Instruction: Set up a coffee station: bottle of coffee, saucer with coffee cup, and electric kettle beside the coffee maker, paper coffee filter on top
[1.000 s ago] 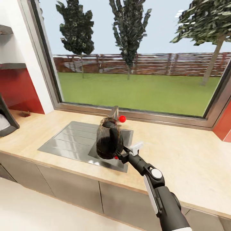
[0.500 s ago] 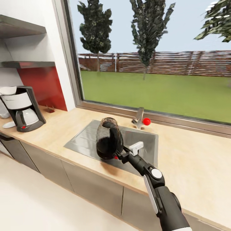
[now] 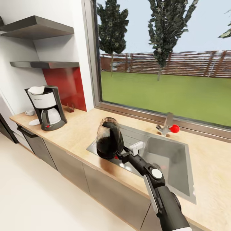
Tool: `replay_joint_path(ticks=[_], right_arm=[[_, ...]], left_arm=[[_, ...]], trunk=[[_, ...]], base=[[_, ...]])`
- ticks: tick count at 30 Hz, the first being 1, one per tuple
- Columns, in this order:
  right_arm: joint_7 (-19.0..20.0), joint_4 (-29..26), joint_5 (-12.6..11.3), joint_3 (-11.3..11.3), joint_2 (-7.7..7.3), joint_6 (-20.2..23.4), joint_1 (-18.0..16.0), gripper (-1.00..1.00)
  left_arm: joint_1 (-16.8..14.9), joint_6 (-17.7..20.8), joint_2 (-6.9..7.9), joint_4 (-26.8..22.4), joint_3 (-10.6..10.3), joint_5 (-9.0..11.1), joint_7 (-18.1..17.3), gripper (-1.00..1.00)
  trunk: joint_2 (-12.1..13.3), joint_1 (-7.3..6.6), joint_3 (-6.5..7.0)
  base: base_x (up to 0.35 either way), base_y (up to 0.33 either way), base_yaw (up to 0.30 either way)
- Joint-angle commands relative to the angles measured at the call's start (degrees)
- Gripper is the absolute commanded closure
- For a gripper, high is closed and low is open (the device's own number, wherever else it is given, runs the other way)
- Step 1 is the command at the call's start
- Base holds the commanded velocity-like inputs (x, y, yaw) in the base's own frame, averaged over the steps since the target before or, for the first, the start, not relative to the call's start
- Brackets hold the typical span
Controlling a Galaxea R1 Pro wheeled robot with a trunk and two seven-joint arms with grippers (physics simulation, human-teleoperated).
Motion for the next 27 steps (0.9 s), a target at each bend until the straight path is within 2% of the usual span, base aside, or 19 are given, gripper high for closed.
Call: replay_joint_path(ticks=[1,15,27], right_arm=[[0.26,-0.15,0.37,-0.09,0.05,0.23,-0.05,1.00],[0.26,-0.06,0.37,-0.09,0.05,0.23,-0.05,1.00],[0.27,1.83,0.49,-0.11,0.05,-0.21,-0.06,1.00]], left_arm=[[-0.06,-0.19,0.04,0.05,-0.50,0.45,0.21,-1.00],[0.00,-0.30,0.00,0.14,-0.51,0.45,0.21,-1.00],[0.01,-0.36,0.04,0.15,-0.51,0.45,0.21,-1.00]], trunk=[[-0.09,0.04,-0.03],[-0.09,0.04,0.85],[-0.09,0.04,0.90]], base=[[0.204,0.288,0.170],[0.230,0.278,0.164],[0.234,0.276,0.016]])
